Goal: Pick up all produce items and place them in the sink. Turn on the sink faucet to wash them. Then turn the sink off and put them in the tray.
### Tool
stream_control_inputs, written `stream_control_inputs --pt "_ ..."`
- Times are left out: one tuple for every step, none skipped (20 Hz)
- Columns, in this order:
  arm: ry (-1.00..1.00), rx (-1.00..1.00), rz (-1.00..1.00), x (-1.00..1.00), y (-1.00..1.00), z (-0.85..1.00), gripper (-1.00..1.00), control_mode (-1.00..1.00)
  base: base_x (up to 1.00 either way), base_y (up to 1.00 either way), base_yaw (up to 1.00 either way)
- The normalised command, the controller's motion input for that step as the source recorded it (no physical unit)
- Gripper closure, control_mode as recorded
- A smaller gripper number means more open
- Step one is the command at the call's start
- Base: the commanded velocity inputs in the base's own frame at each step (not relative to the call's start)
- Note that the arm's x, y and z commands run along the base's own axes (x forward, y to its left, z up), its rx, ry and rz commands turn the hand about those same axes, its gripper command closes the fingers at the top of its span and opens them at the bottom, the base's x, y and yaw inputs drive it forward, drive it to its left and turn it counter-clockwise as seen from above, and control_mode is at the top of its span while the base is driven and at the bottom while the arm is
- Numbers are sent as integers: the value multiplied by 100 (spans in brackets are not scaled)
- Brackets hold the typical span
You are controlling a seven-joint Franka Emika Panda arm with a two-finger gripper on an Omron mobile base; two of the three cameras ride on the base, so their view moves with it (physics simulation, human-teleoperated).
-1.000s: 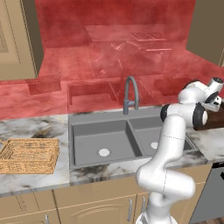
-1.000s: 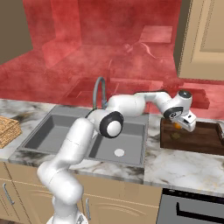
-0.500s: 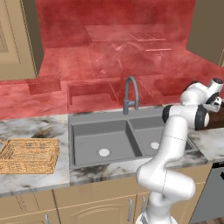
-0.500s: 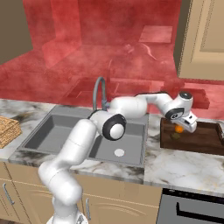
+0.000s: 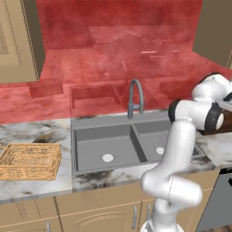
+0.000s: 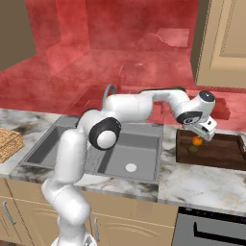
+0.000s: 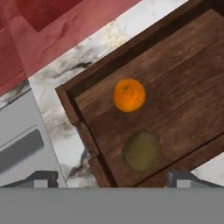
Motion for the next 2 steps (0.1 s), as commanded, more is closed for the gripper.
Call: stream_control_inputs --pt "-5 -8 4 -100 100 28 -100 -100 0 0 0" --pt "-5 -8 3 -100 100 26 -100 -100 0 0 0"
